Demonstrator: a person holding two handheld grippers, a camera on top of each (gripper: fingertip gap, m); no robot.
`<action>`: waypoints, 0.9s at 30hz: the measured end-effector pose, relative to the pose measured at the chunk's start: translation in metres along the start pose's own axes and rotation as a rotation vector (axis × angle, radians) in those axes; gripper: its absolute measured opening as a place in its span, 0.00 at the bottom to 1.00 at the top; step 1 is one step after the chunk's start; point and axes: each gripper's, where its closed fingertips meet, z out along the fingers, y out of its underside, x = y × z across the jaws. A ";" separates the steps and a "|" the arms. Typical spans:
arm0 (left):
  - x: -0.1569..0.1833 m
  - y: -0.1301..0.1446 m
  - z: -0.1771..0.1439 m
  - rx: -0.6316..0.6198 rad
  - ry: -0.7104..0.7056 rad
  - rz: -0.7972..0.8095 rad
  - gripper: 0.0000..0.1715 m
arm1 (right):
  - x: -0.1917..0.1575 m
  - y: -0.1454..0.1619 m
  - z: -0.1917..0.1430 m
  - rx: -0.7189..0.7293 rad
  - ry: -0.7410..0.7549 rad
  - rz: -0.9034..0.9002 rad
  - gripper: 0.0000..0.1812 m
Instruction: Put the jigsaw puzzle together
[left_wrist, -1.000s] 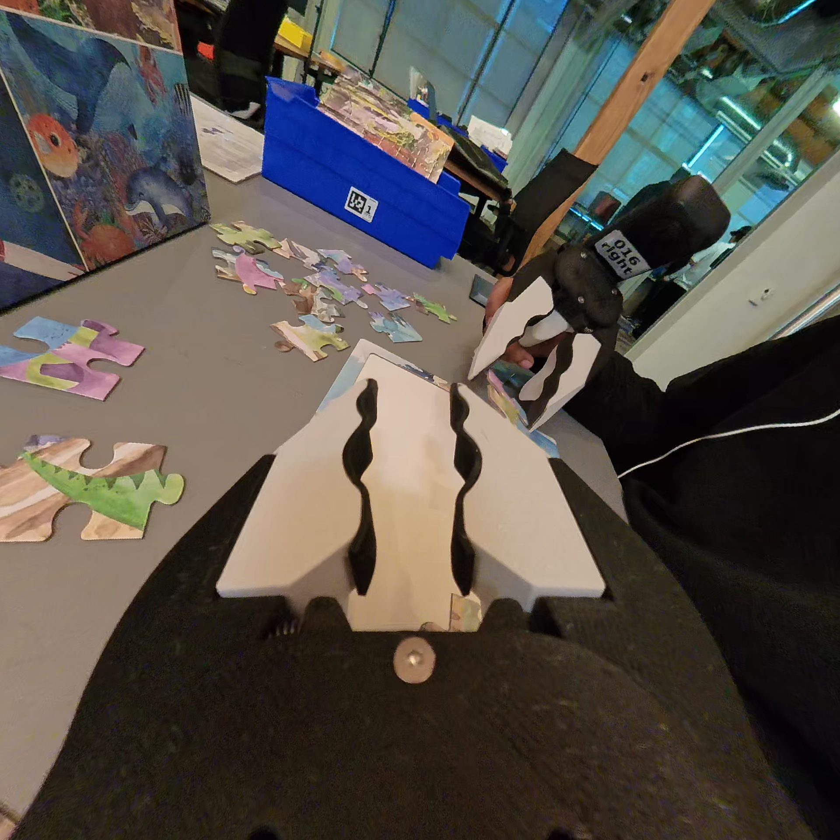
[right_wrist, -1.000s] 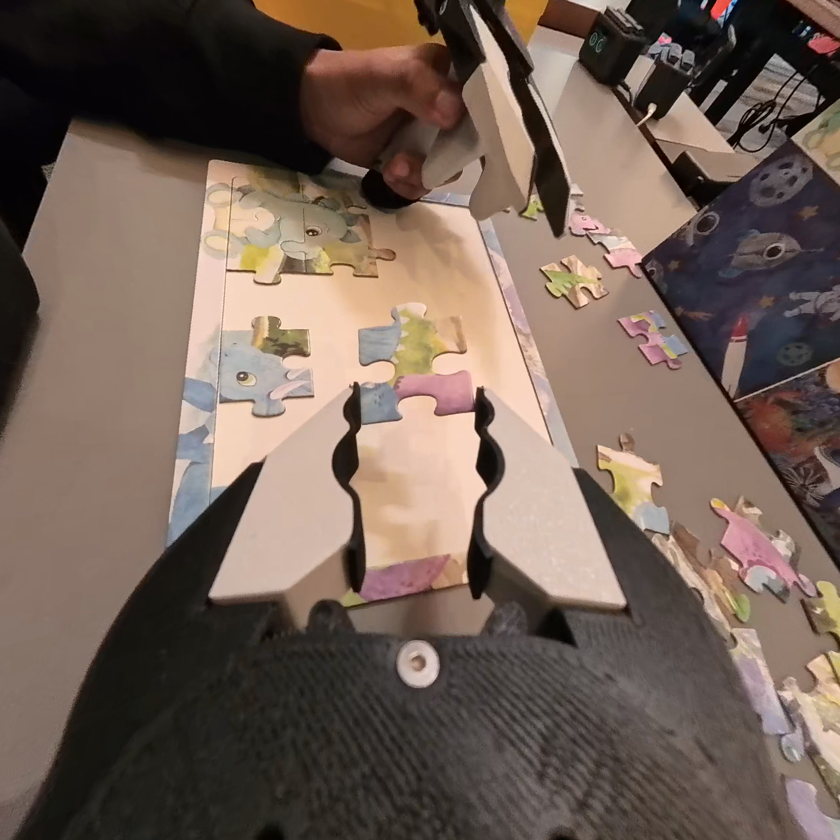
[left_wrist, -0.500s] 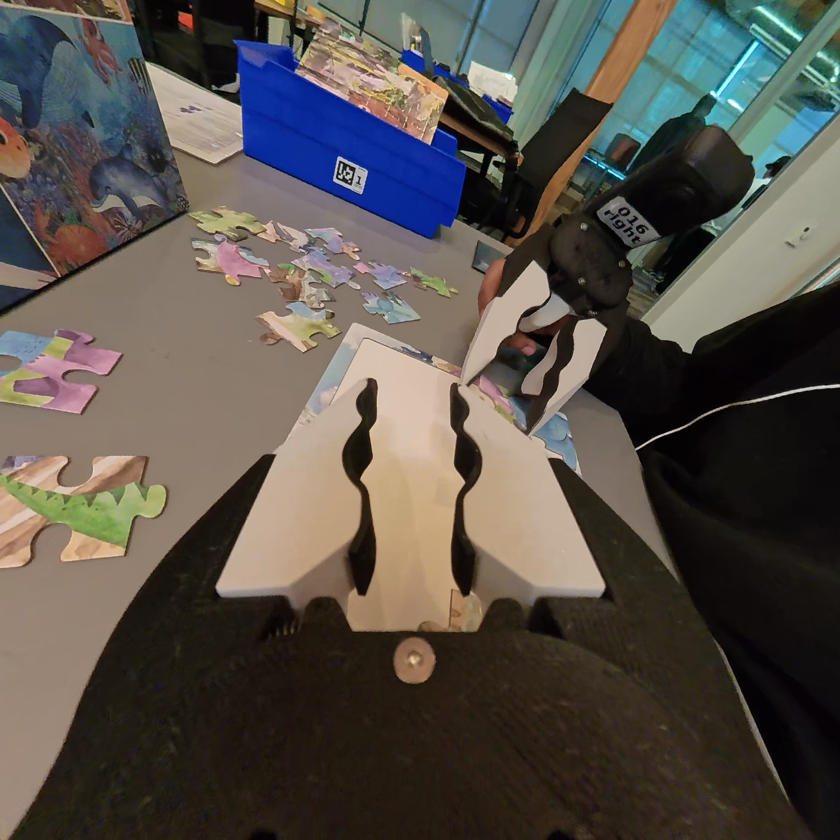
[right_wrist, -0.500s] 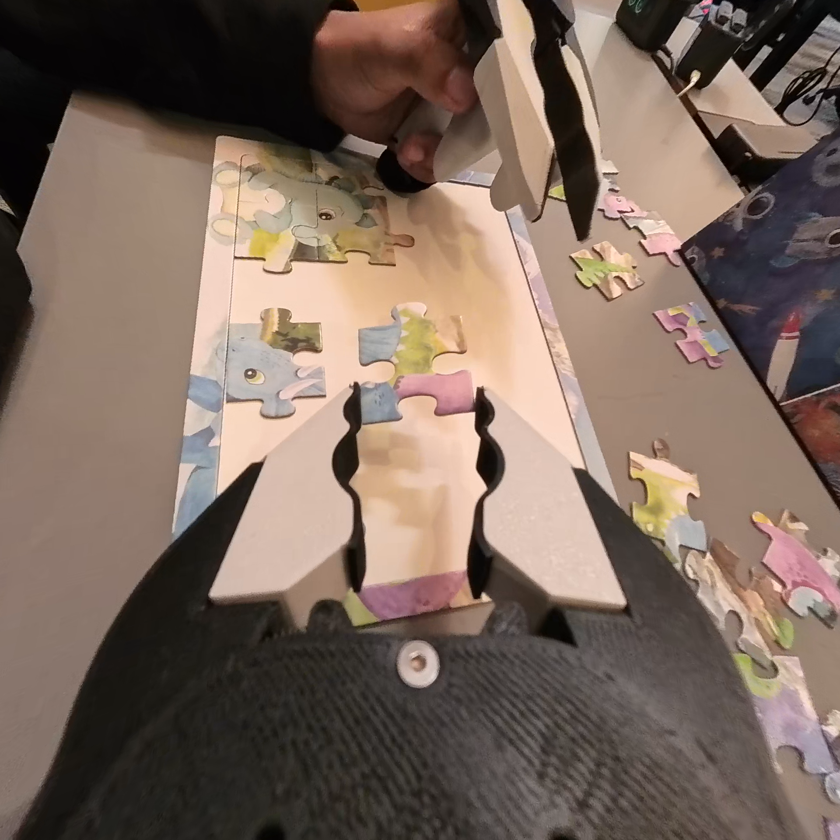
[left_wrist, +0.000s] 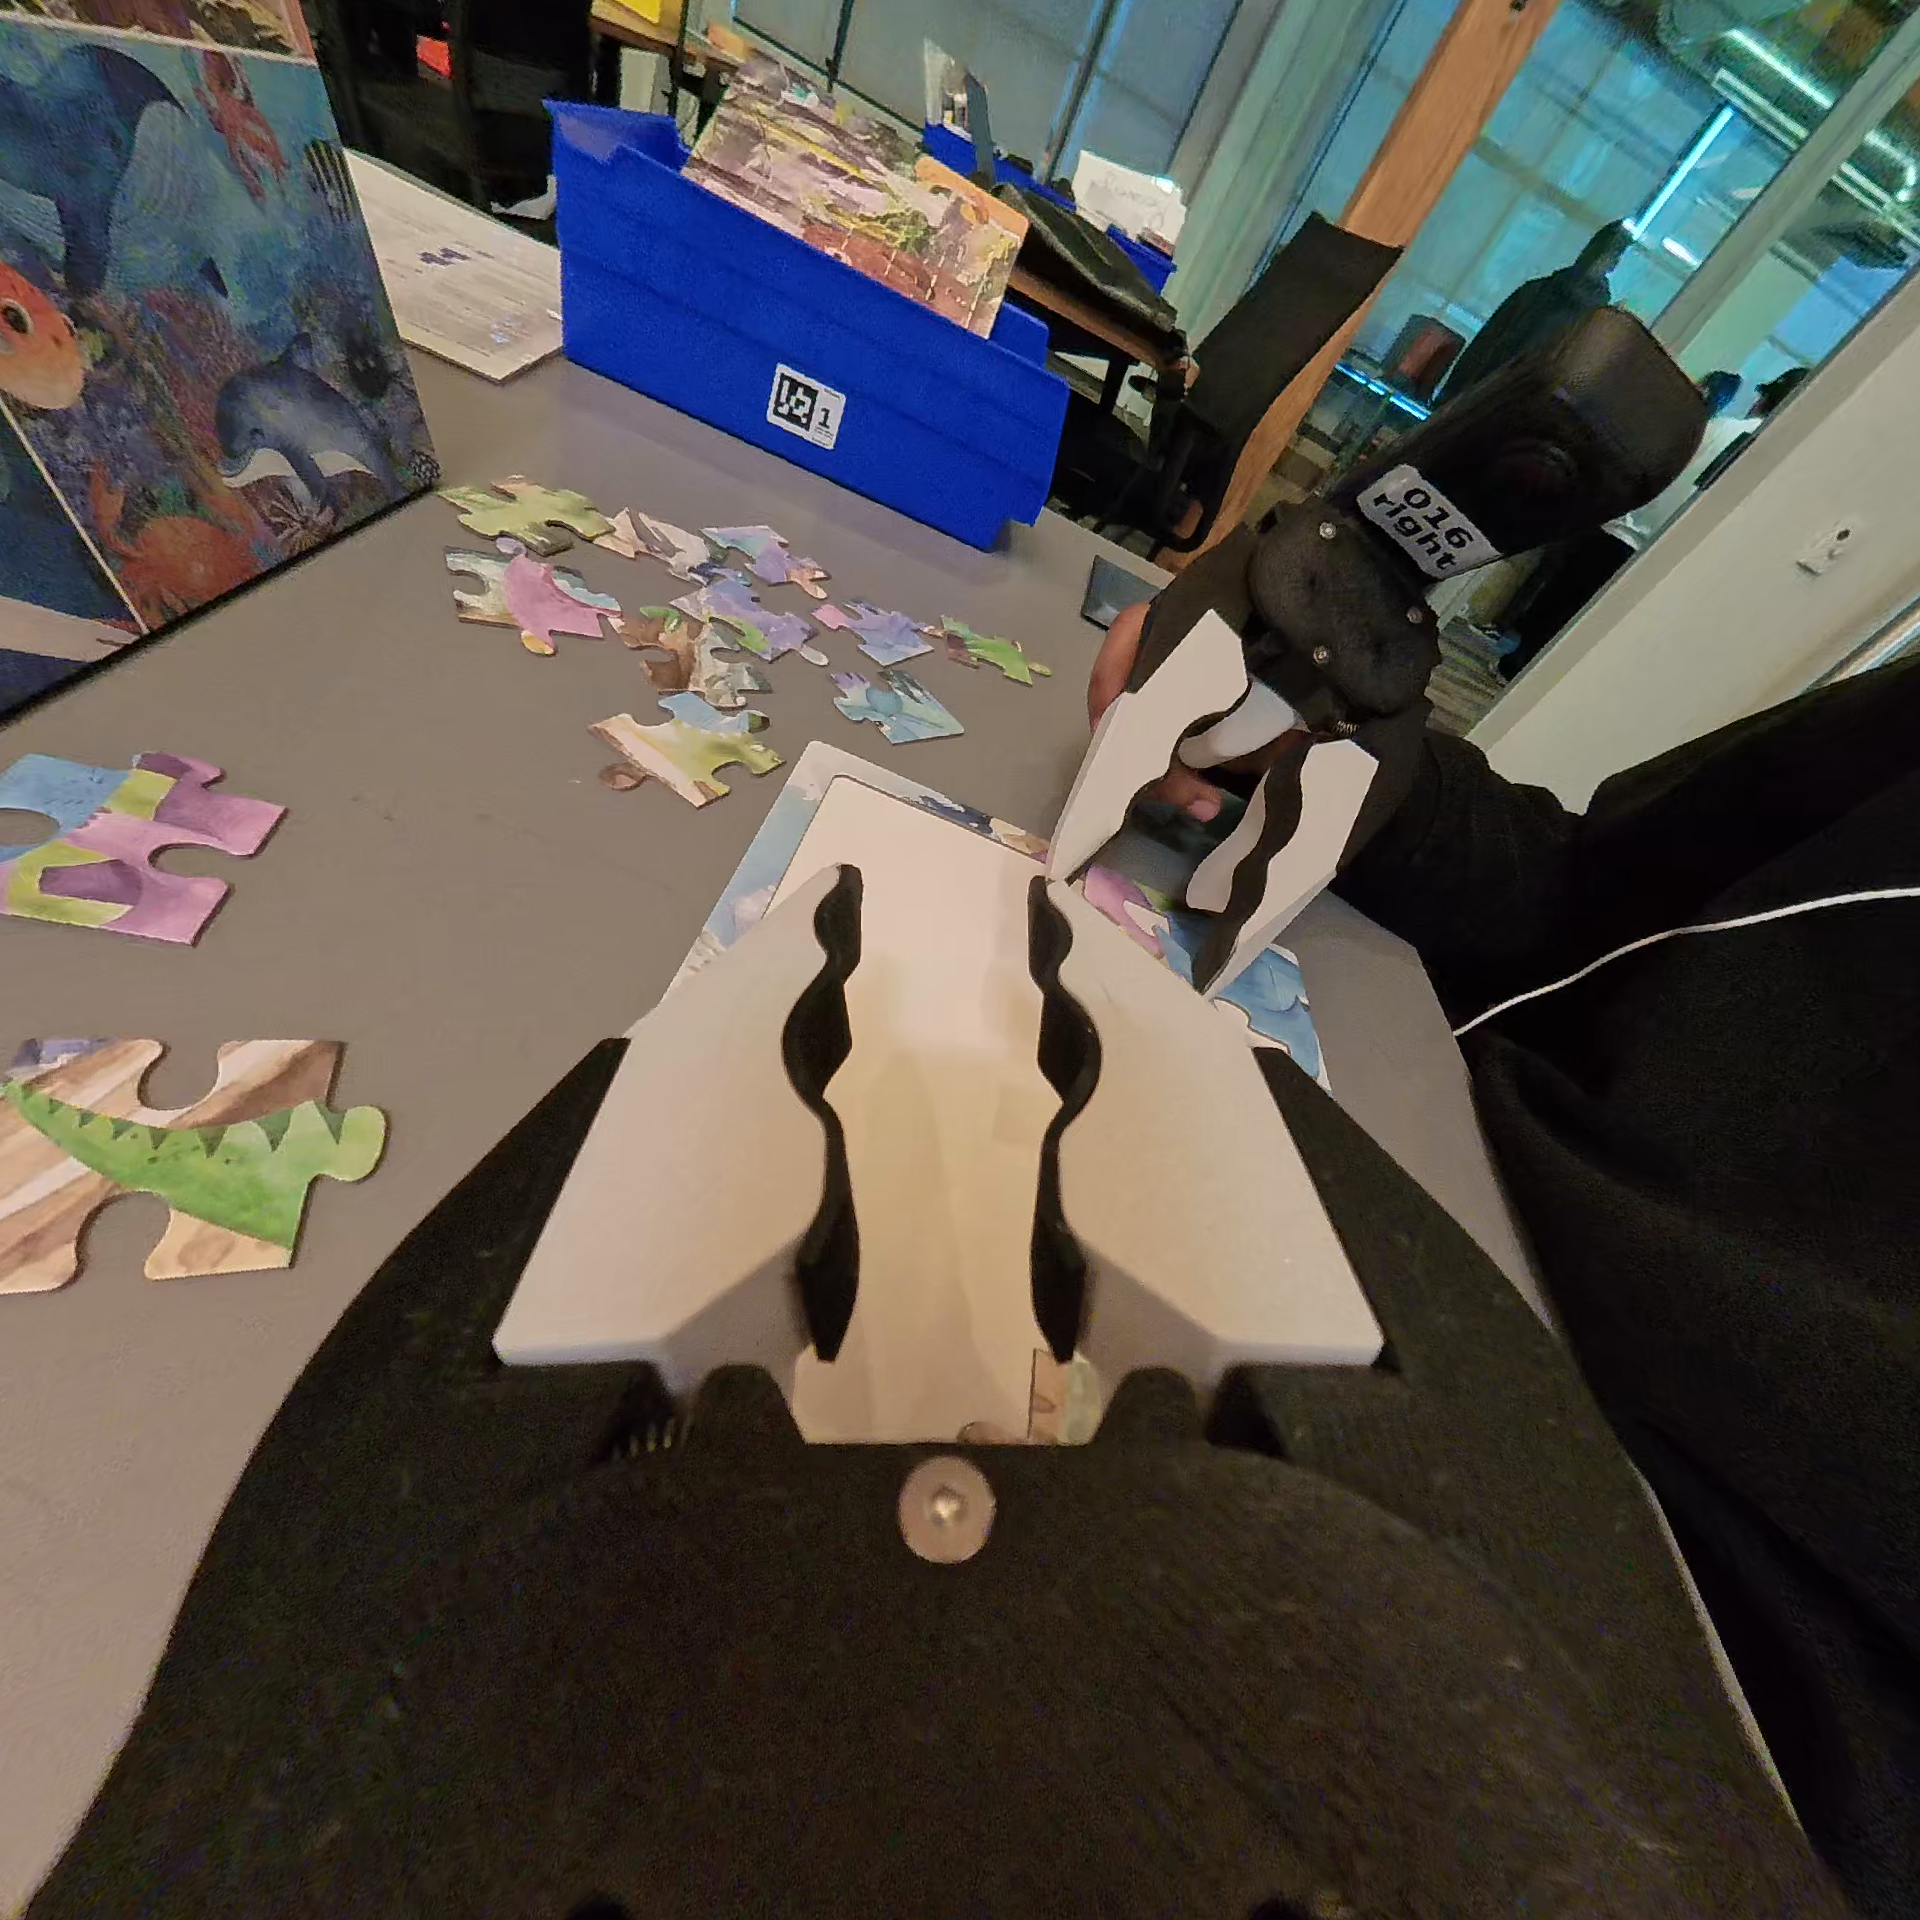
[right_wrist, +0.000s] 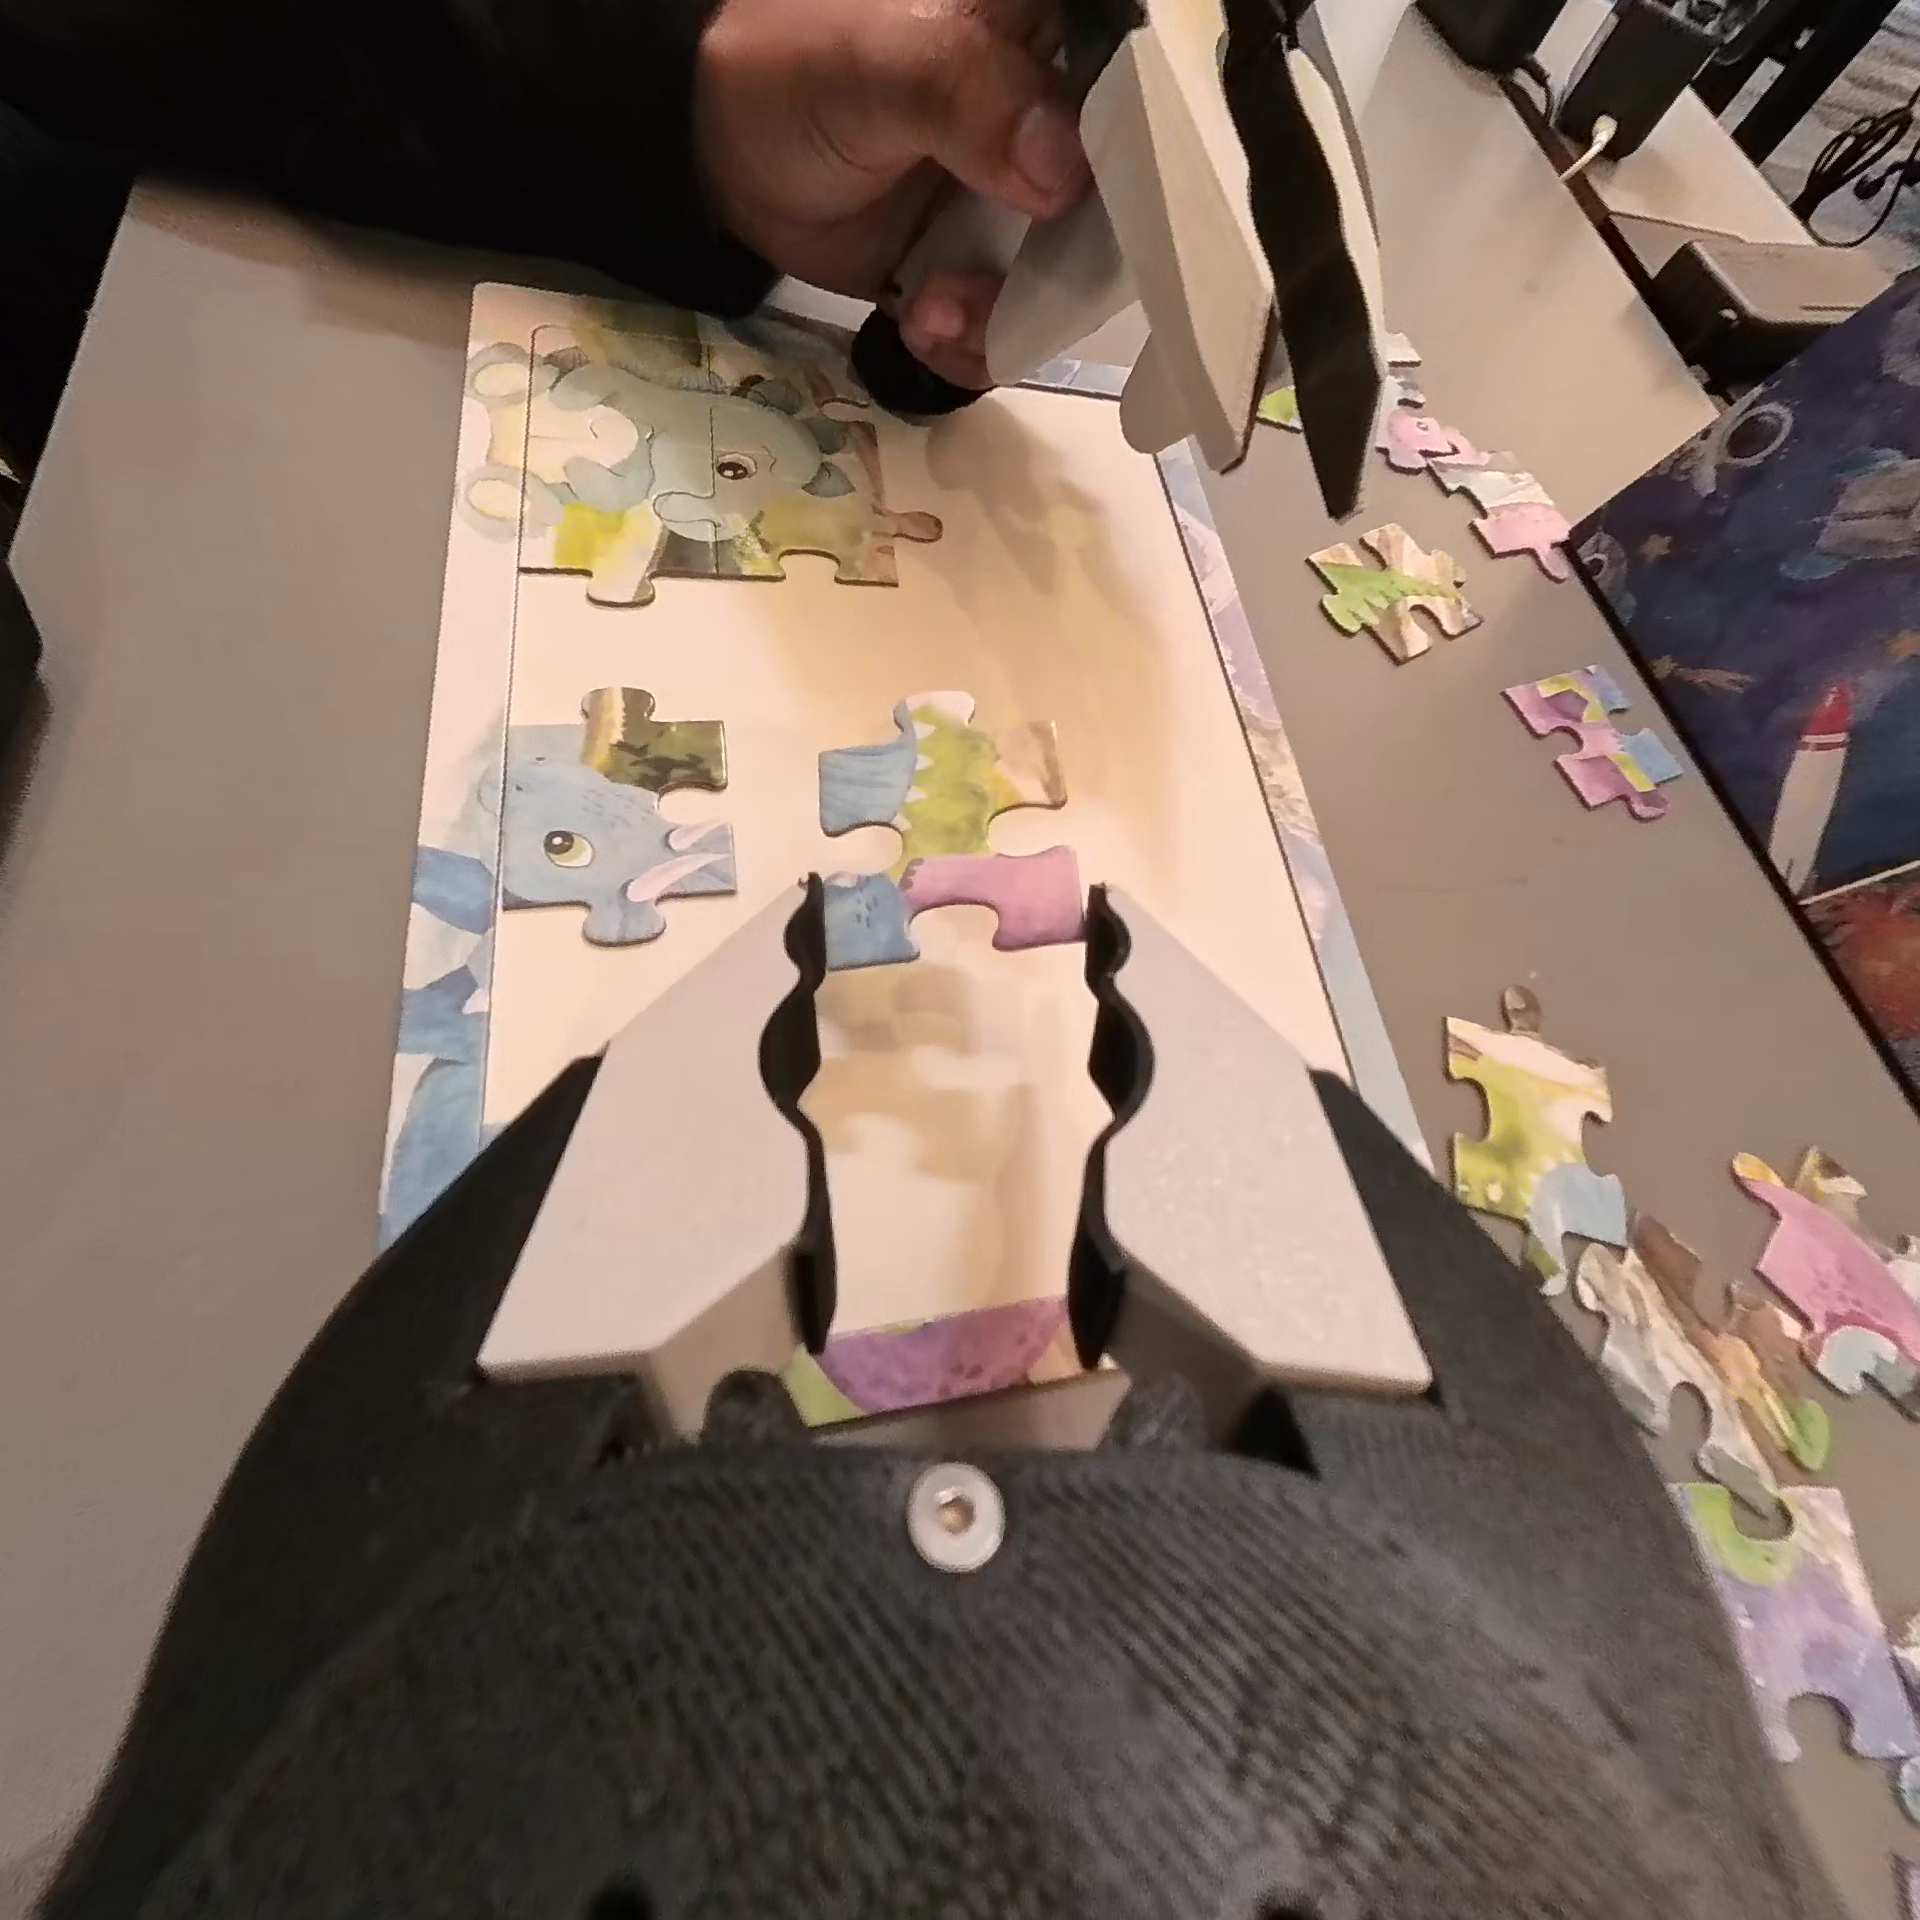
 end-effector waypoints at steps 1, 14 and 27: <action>0.000 0.000 0.000 0.000 0.000 0.000 0.17 | 0.000 0.001 0.000 -0.003 0.002 0.001 0.27; -0.002 -0.001 -0.001 0.010 0.001 -0.016 0.18 | -0.003 0.040 -0.019 -0.112 -0.098 0.104 0.27; -0.002 0.000 0.000 0.006 0.001 -0.018 0.18 | -0.002 0.049 -0.034 -0.094 -0.123 0.161 0.27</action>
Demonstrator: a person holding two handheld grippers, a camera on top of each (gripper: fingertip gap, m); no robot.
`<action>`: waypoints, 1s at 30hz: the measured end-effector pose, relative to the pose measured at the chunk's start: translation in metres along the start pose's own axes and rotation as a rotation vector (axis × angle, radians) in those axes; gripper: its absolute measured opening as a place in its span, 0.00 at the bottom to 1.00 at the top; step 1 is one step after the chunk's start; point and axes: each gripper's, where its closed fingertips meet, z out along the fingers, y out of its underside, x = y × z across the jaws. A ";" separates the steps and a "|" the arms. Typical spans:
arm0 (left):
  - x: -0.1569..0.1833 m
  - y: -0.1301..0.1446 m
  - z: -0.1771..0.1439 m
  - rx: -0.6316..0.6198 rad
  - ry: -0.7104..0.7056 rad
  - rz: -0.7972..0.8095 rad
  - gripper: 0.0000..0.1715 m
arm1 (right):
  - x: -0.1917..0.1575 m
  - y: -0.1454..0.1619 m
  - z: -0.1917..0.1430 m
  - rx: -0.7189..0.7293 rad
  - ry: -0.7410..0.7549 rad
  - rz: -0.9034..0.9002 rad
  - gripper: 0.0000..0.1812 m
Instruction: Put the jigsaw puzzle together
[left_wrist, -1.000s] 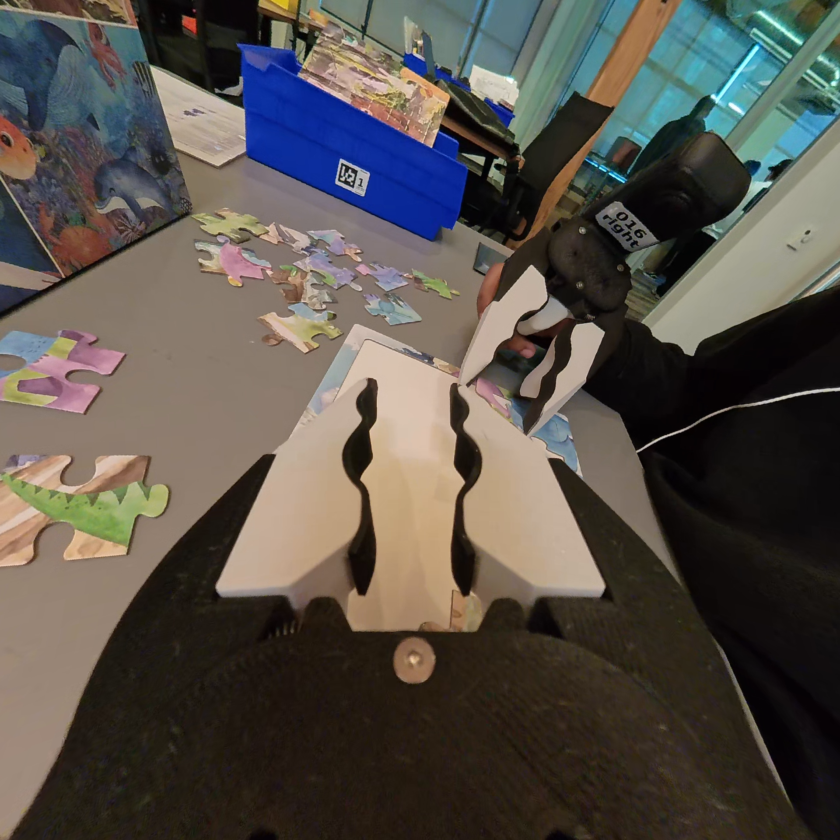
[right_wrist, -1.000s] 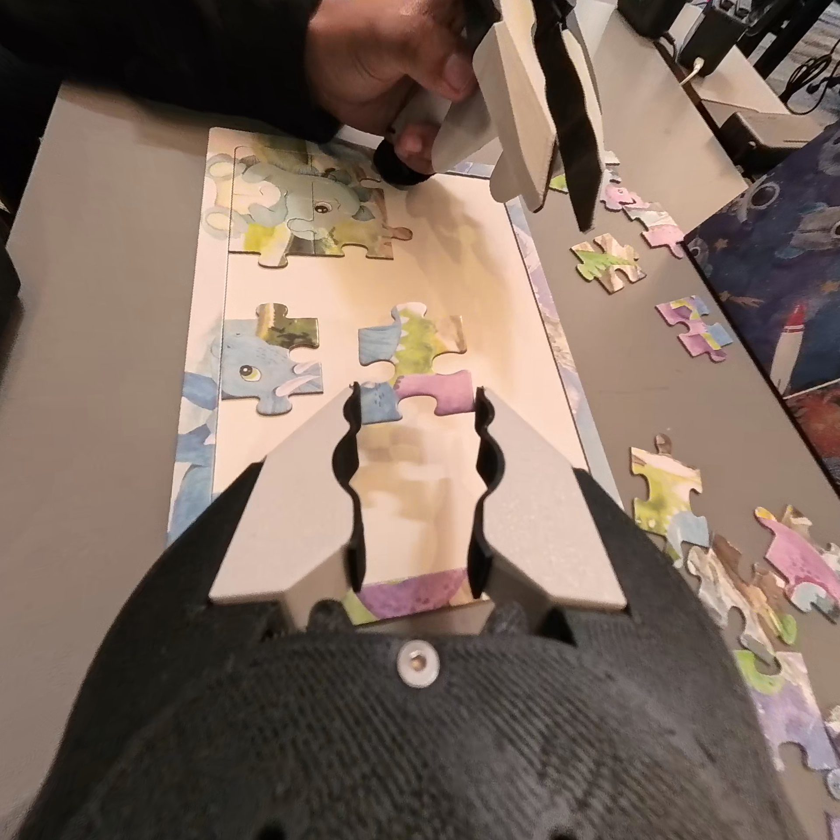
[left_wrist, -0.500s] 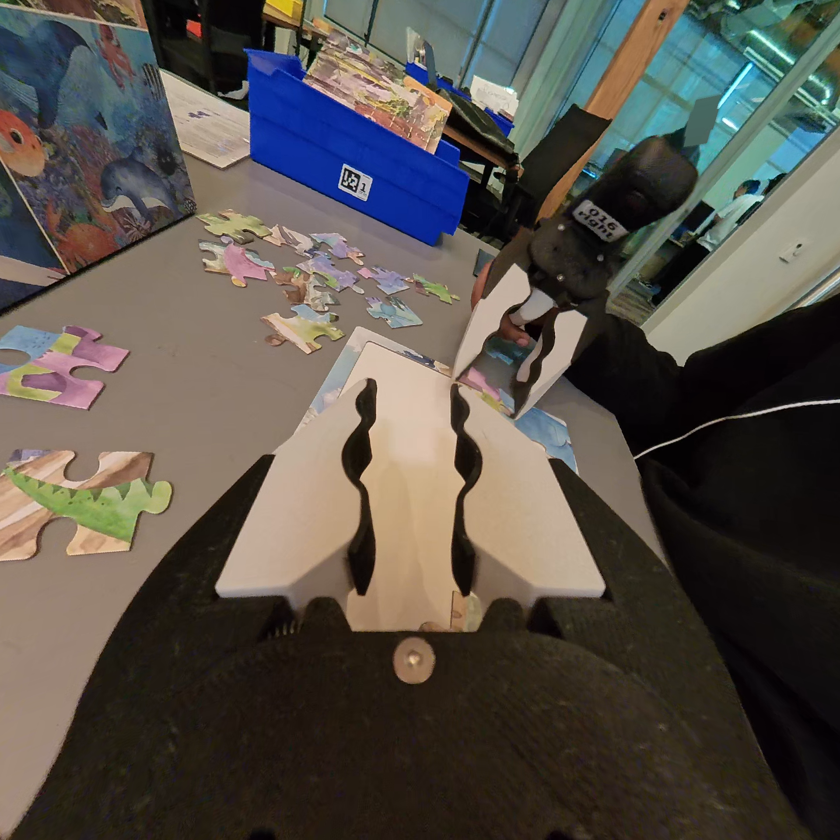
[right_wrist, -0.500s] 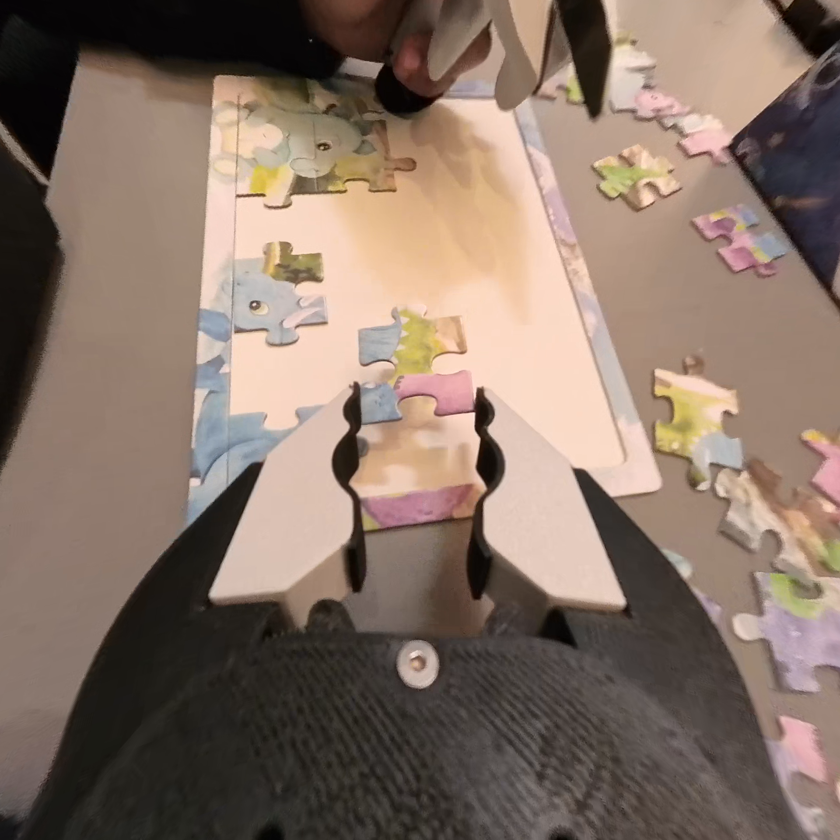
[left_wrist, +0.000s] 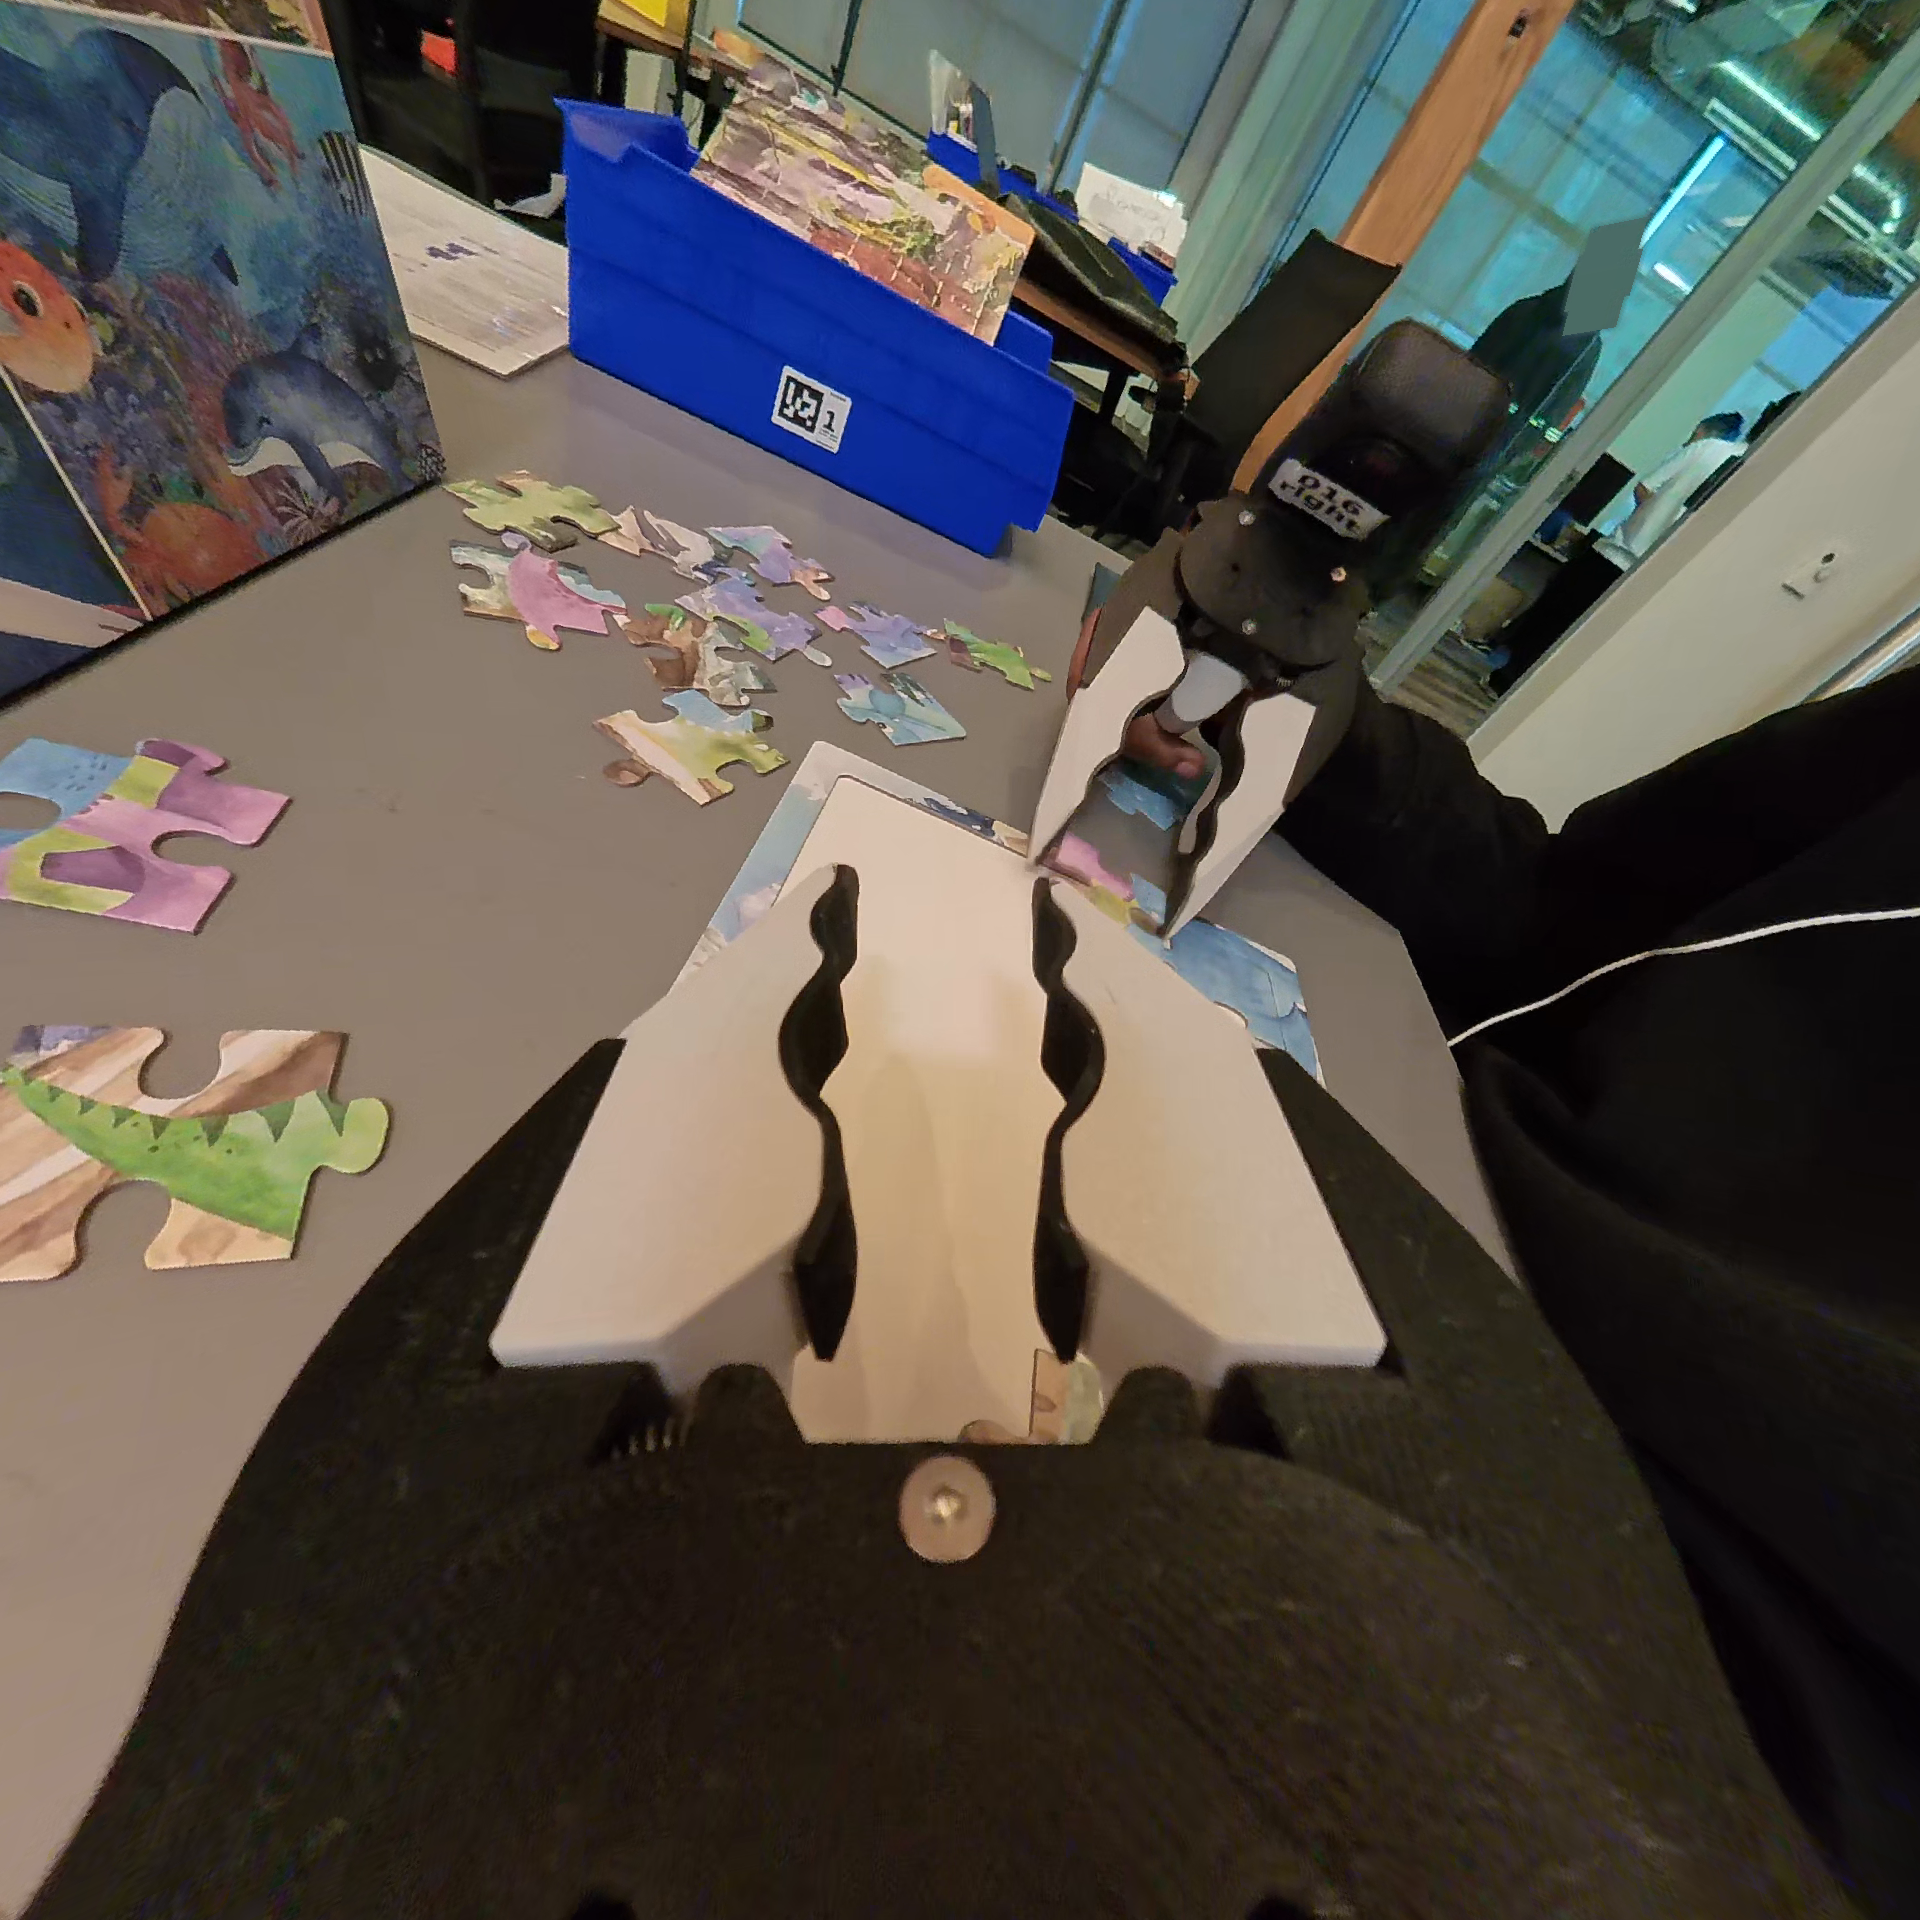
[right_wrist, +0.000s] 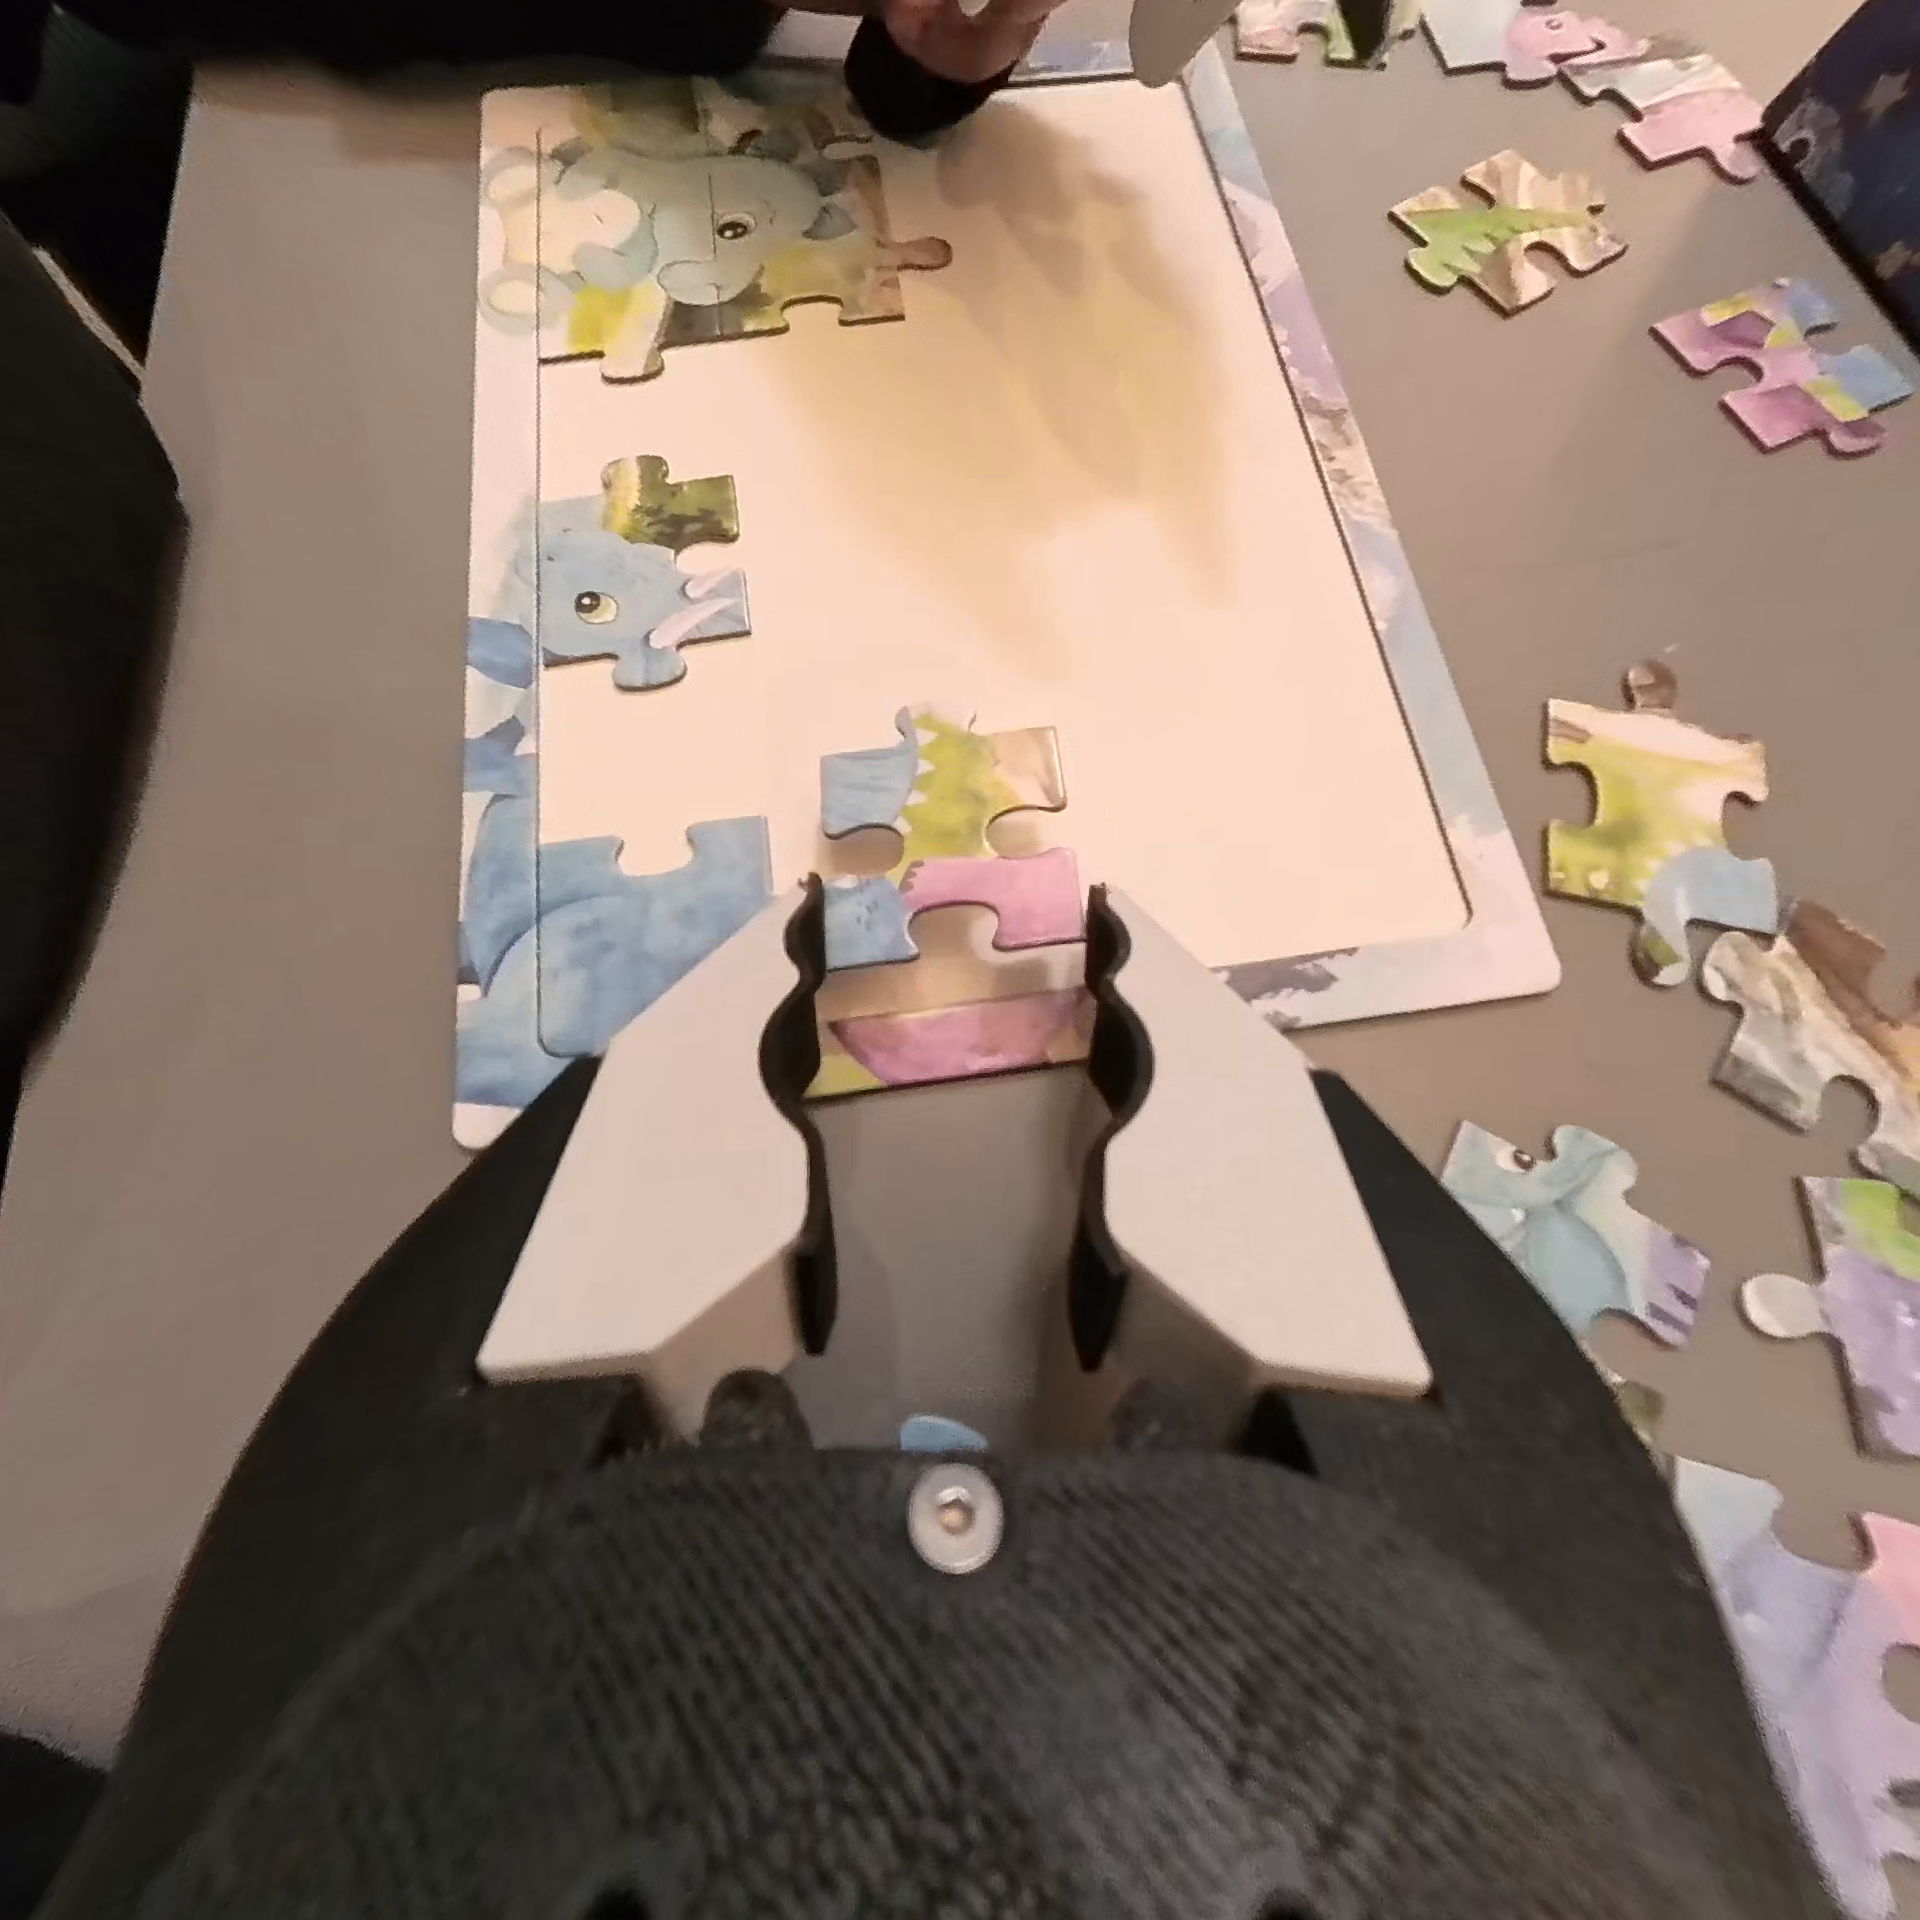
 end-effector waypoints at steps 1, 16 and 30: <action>0.000 0.000 0.000 -0.001 0.000 0.000 0.18 | -0.002 -0.001 0.000 0.007 -0.008 0.000 0.27; -0.001 0.000 0.000 0.003 0.002 -0.007 0.18 | -0.010 0.006 -0.003 0.000 -0.071 0.039 0.27; -0.001 0.000 -0.001 0.008 0.005 -0.018 0.18 | -0.009 -0.008 0.021 -0.030 -0.013 -0.010 0.27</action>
